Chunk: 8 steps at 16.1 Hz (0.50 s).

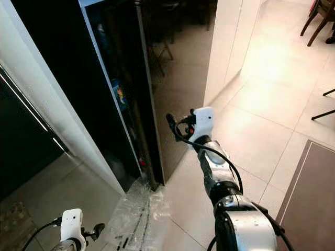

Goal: Restocking fridge

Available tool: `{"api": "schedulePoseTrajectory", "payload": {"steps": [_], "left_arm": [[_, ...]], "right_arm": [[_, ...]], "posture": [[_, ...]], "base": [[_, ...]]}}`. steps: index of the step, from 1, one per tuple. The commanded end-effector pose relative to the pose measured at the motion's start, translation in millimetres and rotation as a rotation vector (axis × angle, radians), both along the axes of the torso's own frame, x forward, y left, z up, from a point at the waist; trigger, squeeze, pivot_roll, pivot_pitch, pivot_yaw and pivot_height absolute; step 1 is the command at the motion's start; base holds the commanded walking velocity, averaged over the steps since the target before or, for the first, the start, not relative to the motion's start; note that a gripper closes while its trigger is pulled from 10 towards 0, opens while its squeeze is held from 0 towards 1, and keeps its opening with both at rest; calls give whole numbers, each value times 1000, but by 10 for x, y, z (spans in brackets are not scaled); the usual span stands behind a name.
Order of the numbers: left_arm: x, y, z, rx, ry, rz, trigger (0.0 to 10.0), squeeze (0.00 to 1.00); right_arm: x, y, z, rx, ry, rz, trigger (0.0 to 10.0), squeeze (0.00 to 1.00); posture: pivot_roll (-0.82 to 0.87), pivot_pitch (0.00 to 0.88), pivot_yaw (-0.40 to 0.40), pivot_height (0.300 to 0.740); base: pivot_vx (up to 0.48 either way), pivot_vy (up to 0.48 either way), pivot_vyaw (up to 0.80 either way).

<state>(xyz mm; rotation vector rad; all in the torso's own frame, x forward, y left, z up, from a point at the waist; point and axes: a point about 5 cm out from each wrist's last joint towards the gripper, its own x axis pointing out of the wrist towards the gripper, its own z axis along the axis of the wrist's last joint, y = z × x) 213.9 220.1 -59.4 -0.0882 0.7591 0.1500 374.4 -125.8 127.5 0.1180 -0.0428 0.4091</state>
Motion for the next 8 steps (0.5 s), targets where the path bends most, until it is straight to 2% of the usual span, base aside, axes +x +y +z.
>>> {"api": "schedulePoseTrajectory", "payload": {"steps": [1,8], "left_arm": [[-59,50,-27,0,23,18,10000,0],[-47,34,-23,0,20,12,10000,0]], "right_arm": [[-29,-50,-65,29,21,-23,10000,0],[-161,-182,-354,44,123,-97,10000,0]], "posture": [[46,59,67,740],[43,58,67,740]], "base": [[0,0,0],[0,0,0]]}}
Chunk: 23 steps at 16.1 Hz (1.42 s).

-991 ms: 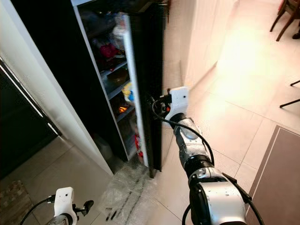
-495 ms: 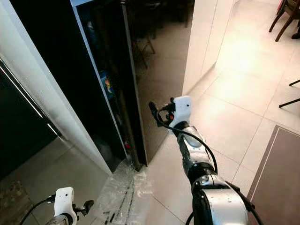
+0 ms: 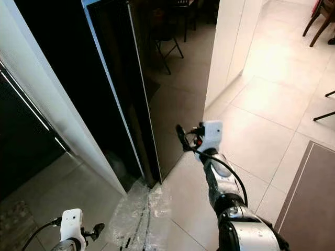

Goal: Restocking fridge

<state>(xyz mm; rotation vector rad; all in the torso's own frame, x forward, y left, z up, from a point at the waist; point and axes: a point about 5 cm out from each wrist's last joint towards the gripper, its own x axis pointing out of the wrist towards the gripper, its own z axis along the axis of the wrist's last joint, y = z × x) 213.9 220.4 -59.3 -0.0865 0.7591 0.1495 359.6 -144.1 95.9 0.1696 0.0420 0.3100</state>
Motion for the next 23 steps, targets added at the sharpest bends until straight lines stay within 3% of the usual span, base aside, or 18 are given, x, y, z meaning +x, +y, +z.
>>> {"api": "schedulePoseTrajectory", "payload": {"steps": [1,7,10,13,15,19,23], "left_arm": [[-48,24,-26,-2,20,12,10000,0],[-68,46,-33,-1,26,15,10000,0],[-70,67,-29,2,27,14,10000,0],[-67,68,-28,0,31,9,10000,0],[-67,51,-33,-1,33,7,10000,0],[-90,21,-54,-2,43,7,10000,0],[-113,28,-67,-3,55,8,10000,0]], "right_arm": [[-52,-43,-125,5,61,-29,10000,0],[-289,-241,-524,-19,230,-163,10000,0],[-282,-233,-490,-1,192,-172,10000,0],[-192,-182,-302,30,85,-135,10000,0],[-174,-111,-202,-21,9,-39,10000,0],[-202,-125,-205,-39,2,33,10000,0],[-218,-201,-221,-58,5,1,10000,0]], "posture": [[44,57,65,740],[44,56,67,740],[45,61,72,740],[42,63,74,740],[43,62,73,740],[40,62,73,740],[41,64,72,740]], "base": [[0,0,0],[0,0,0],[0,0,0],[0,0,0],[0,0,387],[0,0,681],[0,0,0]]}}
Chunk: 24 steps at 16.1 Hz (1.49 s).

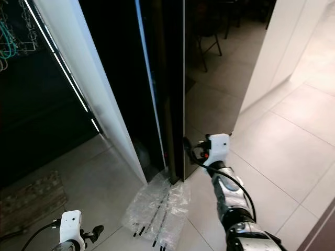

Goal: Restocking fridge

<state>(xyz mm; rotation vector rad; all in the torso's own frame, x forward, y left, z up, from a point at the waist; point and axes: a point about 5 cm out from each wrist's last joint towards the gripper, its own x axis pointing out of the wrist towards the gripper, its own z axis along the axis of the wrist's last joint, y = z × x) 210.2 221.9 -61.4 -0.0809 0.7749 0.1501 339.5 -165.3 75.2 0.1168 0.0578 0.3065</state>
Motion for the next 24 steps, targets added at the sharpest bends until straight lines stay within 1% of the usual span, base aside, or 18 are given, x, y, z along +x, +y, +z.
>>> {"api": "schedulePoseTrajectory", "payload": {"steps": [1,3,5,8,11,14,17,18,19,20,22,24], "left_arm": [[-76,19,-46,-6,40,11,10000,0],[-76,23,-46,-4,42,11,10000,0],[-68,18,-43,-4,41,11,10000,0],[-18,-50,-32,-10,36,6,10000,0],[-6,-74,-31,-13,34,4,10000,0],[-114,9,-67,-11,43,15,10000,0],[-284,3,-142,-17,48,25,10000,0],[-362,26,-168,-18,53,26,10000,0],[-362,26,-168,-18,53,26,10000,0],[-417,144,-161,-14,55,35,10000,0],[-428,311,-118,-4,52,46,10000,0],[-438,359,-106,-2,51,49,10000,0]], "right_arm": [[-22,14,-6,-7,-11,8,10000,0],[-28,22,-21,-5,-1,14,10000,0],[-31,15,-34,11,11,1,10000,0],[-38,11,-44,2,13,2,10000,0],[-38,14,-45,0,15,1,10000,0],[-41,46,-56,-2,20,8,10000,0],[-51,59,-68,-6,24,16,10000,0],[-60,43,-76,-12,27,21,10000,0],[-60,43,-76,-12,27,21,10000,0],[-63,13,-75,-17,28,18,10000,0],[-54,-18,-55,-23,22,15,10000,0],[-34,8,-15,-40,7,45,10000,0]], "posture": [[41,65,73,740],[41,65,73,740],[43,69,72,740],[41,70,70,740],[41,70,68,740],[43,72,65,740],[43,72,65,740],[43,72,65,740],[43,72,65,740],[43,72,65,740],[37,73,67,740],[35,74,68,740]], "base": [[0,0,763],[259,0,750],[262,0,0],[265,0,0],[265,0,0],[265,0,0],[0,0,0],[0,0,0],[0,0,0],[0,0,0],[0,0,0],[0,0,0]]}}
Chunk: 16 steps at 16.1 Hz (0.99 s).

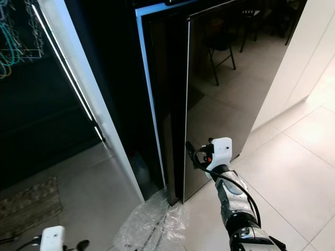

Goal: Restocking fridge

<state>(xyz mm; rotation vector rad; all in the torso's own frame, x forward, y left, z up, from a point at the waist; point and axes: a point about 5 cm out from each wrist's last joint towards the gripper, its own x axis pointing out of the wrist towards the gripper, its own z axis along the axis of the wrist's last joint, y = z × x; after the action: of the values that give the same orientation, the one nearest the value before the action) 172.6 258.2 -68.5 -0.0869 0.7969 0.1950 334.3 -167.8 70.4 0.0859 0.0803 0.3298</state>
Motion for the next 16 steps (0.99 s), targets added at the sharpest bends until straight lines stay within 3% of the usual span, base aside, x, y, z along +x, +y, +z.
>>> {"api": "schedulePoseTrajectory", "payload": {"steps": [1,4,6,9,11,14,16], "left_arm": [[-75,3,-37,-11,27,7,10000,0],[70,-104,-12,-15,16,-4,10000,0],[263,-331,13,-16,9,-29,10000,0],[395,-486,46,-20,3,-40,10000,0],[409,-477,54,-16,4,-37,10000,0],[409,-381,73,-3,4,-25,10000,0],[390,-341,74,-2,0,-20,10000,0]], "right_arm": [[38,50,58,-15,-15,30,10000,0],[184,148,234,-76,-39,79,10000,0],[332,236,418,-132,-47,119,10000,0],[487,300,648,-175,-51,139,10000,0],[517,304,683,-192,-44,135,10000,0],[661,389,979,-232,-62,158,10000,0],[697,414,1056,-227,-59,153,10000,0]], "posture": [[35,74,68,740],[39,71,71,740],[39,71,75,740],[49,67,77,740],[49,67,77,740],[69,66,70,740],[72,66,69,740]], "base": [[0,0,0],[0,0,0],[0,0,0],[0,0,0],[0,0,0],[0,0,0],[0,0,0]]}}
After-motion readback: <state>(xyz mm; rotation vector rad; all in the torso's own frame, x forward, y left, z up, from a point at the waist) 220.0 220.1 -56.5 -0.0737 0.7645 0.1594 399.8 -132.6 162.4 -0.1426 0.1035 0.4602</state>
